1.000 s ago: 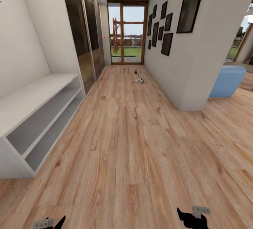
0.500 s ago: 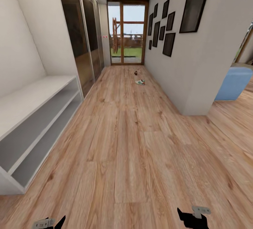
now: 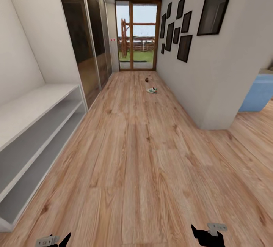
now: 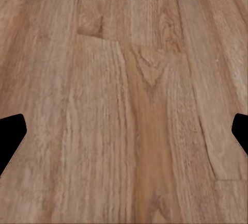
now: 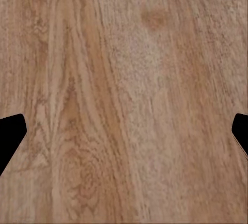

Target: Pick up the two gym shoes and the two sandals from the corridor floor and place them onto the hallstand (shoe rack) in the corridor, making sure they are on the rack and not on the floor. Arrange them so the two gym shoes are next to each other and the two sandals are next to each other.

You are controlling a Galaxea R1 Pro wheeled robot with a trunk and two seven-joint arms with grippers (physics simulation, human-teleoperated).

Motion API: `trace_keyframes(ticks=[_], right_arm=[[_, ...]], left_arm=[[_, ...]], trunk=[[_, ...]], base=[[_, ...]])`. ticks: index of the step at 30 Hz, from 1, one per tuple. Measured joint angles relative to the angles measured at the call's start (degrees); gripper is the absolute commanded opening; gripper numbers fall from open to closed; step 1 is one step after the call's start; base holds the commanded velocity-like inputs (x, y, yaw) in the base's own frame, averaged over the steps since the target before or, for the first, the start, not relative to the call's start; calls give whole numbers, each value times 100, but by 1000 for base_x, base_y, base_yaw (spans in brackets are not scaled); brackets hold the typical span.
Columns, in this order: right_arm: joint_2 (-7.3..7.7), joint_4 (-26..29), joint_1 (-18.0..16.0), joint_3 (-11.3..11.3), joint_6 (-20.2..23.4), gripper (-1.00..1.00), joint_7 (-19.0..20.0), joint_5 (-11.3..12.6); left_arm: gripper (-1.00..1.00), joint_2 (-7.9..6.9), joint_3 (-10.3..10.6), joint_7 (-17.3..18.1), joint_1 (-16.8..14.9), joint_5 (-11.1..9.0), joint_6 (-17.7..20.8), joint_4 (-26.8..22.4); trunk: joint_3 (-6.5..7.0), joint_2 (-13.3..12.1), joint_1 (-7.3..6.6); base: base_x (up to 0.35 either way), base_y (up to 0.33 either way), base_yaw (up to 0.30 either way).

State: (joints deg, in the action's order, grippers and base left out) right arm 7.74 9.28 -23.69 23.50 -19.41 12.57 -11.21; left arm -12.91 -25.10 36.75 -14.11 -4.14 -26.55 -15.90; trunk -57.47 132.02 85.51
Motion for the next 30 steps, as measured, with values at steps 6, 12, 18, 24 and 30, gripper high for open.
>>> trace_keyframes(ticks=[6,12,18,24,30], right_arm=[[0,0,7,2,0,100,0,0],[0,1,9,1,2,100,0,0],[0,0,9,1,5,100,0,0],[0,0,9,0,5,100,0,0],[-1,0,9,-1,4,100,0,0]], left_arm=[[100,0,0,0,0,0,0,0],[100,0,-2,0,0,0,0,0],[100,0,-2,0,0,0,0,0],[100,0,-2,0,0,0,0,0],[100,0,-1,0,0,0,0,0]], trunk=[[0,0,0],[0,0,0],[0,0,0],[0,0,0],[0,0,0]], base=[[339,0,0],[339,0,0],[339,0,0],[339,0,0],[339,0,0]])
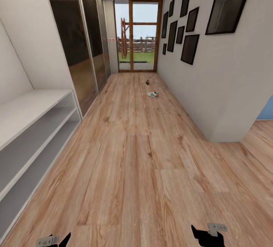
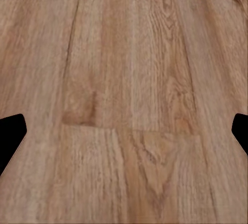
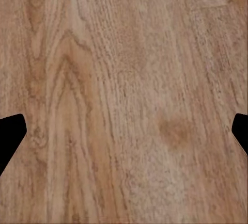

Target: Pick up the two gym shoes and the two sandals from the corridor floor and place them onto the hallstand (shoe rack) in the corridor, making sure they are on the rack and not on the floor. Arrange them so the two gym shoes are next to each other and the two sandals are next to each other.

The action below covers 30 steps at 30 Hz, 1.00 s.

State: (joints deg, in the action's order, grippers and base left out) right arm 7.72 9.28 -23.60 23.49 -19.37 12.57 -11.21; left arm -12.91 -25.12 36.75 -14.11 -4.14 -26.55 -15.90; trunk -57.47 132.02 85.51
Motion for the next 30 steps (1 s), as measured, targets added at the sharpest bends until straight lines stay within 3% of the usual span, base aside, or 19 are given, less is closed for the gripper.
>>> trace_keyframes(ticks=[30], right_arm=[[1,1,0,4,1,100,0,0]], left_arm=[[100,0,1,0,0,0,0,0]], trunk=[[0,0,0]], base=[[339,0,0]])
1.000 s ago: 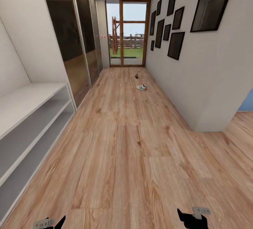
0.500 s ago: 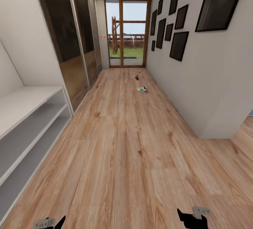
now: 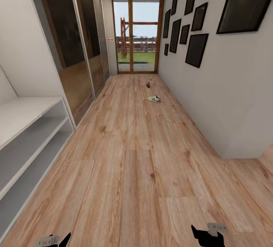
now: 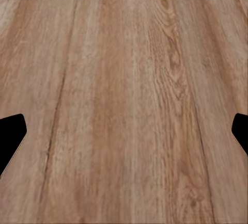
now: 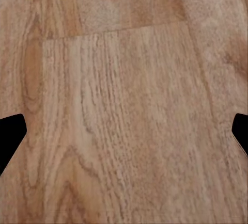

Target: Pick up the two gym shoes and the two sandals from the corridor floor and place them onto the hallstand (shoe rack) in the corridor, making sure they are on the rack and not on the floor. Arrange them so the two gym shoes are next to each other and the two sandals are next to each other.

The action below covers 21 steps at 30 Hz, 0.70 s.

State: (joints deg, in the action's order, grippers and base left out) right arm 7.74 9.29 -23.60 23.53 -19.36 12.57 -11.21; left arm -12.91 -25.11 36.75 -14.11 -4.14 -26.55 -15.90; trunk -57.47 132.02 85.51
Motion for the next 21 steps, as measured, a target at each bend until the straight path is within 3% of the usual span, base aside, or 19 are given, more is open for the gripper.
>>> trace_keyframes(ticks=[21], right_arm=[[0,-1,0,-4,2,100,0,0]], left_arm=[[100,0,0,0,0,0,0,0]], trunk=[[0,0,0]], base=[[339,0,0]])
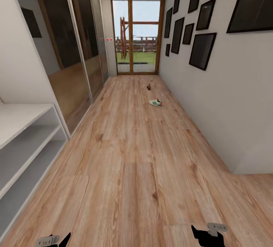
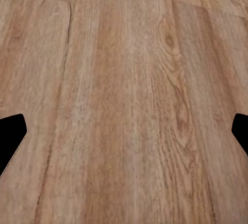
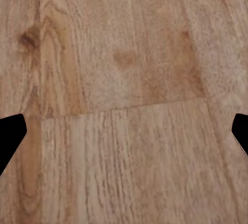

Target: Pick up the two gym shoes and the two sandals from the corridor floor and place them onto the hallstand (shoe rack) in the corridor, making sure they are on the rack and not on the floor. Arrange them so the two gym shoes are next to each other and the two sandals are next to each other.

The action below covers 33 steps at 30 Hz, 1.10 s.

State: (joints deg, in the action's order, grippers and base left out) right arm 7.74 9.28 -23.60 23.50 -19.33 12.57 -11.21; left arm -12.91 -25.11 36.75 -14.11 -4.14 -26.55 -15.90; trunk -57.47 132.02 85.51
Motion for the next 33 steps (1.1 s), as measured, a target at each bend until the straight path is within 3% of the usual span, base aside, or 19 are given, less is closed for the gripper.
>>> trace_keyframes(ticks=[33], right_arm=[[0,0,0,2,1,100,0,0]], left_arm=[[100,-1,3,0,0,0,0,0]], trunk=[[0,0,0]], base=[[339,0,0]])
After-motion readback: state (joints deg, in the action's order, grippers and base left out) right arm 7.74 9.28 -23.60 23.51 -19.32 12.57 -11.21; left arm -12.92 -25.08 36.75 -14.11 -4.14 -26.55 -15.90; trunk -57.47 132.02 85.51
